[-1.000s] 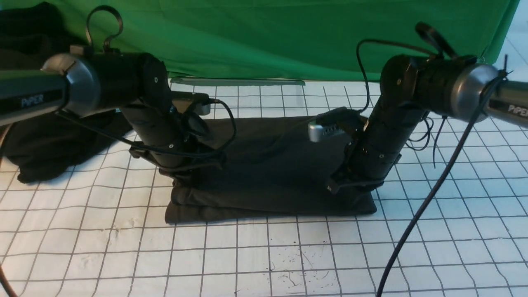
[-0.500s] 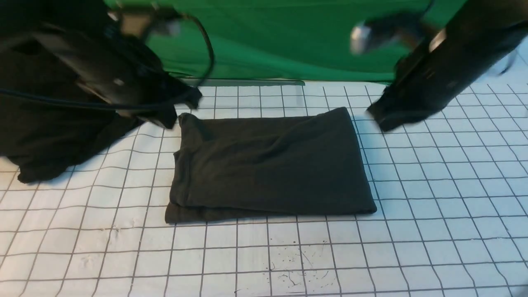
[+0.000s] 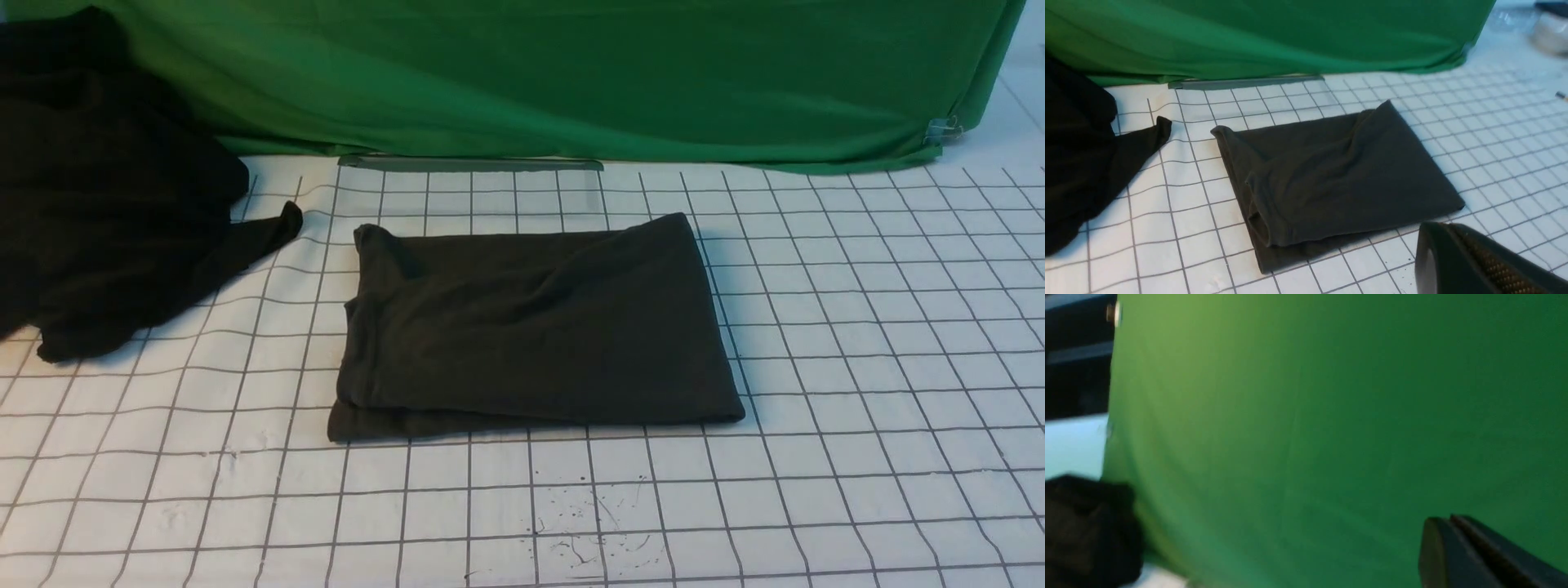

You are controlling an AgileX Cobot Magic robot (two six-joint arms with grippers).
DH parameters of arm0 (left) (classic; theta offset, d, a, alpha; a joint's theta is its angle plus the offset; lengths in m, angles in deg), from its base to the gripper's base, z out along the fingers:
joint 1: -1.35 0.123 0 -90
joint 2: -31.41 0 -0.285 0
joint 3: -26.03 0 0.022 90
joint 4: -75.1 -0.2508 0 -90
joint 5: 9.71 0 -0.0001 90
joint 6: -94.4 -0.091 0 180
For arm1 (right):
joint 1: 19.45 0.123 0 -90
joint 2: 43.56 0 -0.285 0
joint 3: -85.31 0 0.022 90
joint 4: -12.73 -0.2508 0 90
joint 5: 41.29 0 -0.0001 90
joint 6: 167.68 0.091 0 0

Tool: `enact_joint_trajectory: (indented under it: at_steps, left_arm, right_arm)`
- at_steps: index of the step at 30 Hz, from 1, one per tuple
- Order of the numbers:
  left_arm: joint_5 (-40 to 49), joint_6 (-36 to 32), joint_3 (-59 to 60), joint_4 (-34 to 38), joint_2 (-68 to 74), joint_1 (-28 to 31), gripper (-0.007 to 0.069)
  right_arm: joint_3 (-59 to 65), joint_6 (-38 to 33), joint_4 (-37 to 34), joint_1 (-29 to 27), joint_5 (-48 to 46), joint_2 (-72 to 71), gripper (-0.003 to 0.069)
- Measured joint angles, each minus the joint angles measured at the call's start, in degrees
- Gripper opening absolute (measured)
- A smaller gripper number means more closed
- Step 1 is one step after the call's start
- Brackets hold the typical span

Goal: Fold a long-sleeved shirt over a white checkered tablecloth.

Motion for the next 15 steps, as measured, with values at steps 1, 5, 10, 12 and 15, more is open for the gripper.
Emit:
enact_joint_trajectory:
  at_steps: [1,5,10,12,15]
  left_arm:
    - [-0.85,0.33,2.37,0.05,-2.78,0.00,0.0001]
    - [-5.54,1.42,11.73,0.12,-13.84,0.00,0.0001]
    - [-16.89,3.15,20.78,0.27,-22.22,0.00,0.0001]
    - [-19.57,3.27,22.25,0.31,-22.90,0.00,0.0001]
    - [-21.62,3.27,23.24,0.31,-22.89,0.00,0.0001]
  right_arm:
    - [3.71,-0.36,0.00,0.00,3.76,-2.72,0.0000]
    - [17.20,-0.65,0.05,0.00,18.21,-12.40,0.0001]
    - [26.00,-1.05,0.05,0.00,28.46,-18.29,0.0032]
    - [26.28,-1.05,0.05,0.00,29.50,-18.56,0.0054]
    - [26.47,-1.05,0.05,0.00,30.28,-18.77,0.0090]
